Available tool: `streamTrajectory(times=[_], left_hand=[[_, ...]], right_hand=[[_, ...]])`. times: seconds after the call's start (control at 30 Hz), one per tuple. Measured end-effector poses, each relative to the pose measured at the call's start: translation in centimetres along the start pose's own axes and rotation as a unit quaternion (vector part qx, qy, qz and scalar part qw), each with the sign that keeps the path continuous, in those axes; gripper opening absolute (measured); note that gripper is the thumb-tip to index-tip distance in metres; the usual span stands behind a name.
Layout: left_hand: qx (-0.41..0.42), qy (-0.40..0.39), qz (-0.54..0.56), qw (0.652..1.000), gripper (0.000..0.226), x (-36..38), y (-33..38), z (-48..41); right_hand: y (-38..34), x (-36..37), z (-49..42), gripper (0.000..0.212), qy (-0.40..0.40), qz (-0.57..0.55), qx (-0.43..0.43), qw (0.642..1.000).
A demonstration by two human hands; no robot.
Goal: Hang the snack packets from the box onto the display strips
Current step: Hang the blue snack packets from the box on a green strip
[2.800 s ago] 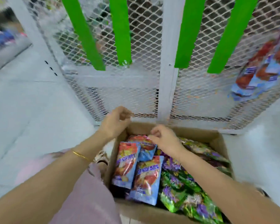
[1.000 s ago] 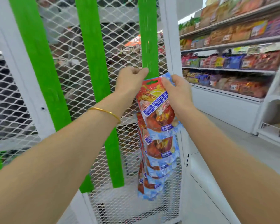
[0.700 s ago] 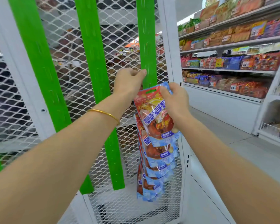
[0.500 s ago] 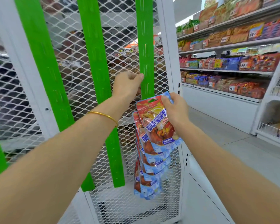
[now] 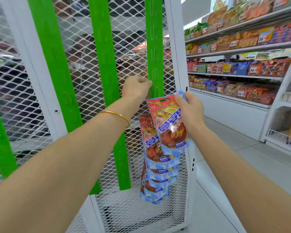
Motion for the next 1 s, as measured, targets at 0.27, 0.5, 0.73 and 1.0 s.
streamTrajectory(times=[0.27, 0.5, 0.73, 1.0], left_hand=[[-0.062, -0.023, 0.047, 0.997, 0.017, -0.4, 0.5, 0.1], [-0.092, -0.017, 0.067, 0.993, 0.019, -0.3, 0.7, 0.3], [-0.084, 0.001, 0.075, 0.994, 0.016, -0.1, 0.4, 0.1], [0.024, -0.01, -0.019, 0.999, 0.03, -0.6, -0.6, 2.0]], right_hand=[[-2.1, 2.3, -2.1, 0.03, 0.02, 0.085, -0.04, 0.995], [-1.7, 2.4, -2.3, 0.026, 0.039, 0.165, -0.042, 0.985], [-1.1, 2.1, -1.5, 0.035, 0.031, 0.17, -0.014, 0.985], [1.1, 1.5, -0.7, 0.025, 0.007, 0.179, 0.052, 0.983]])
Point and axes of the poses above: each hand's wrist, its own z-axis away from the middle knuckle, its own x-axis out of the palm, y = z × x, the point moved 1 cm from there along -z, towards the middle knuckle, and after that the axes turned 6 degrees about -z, right-handed, at the moved point
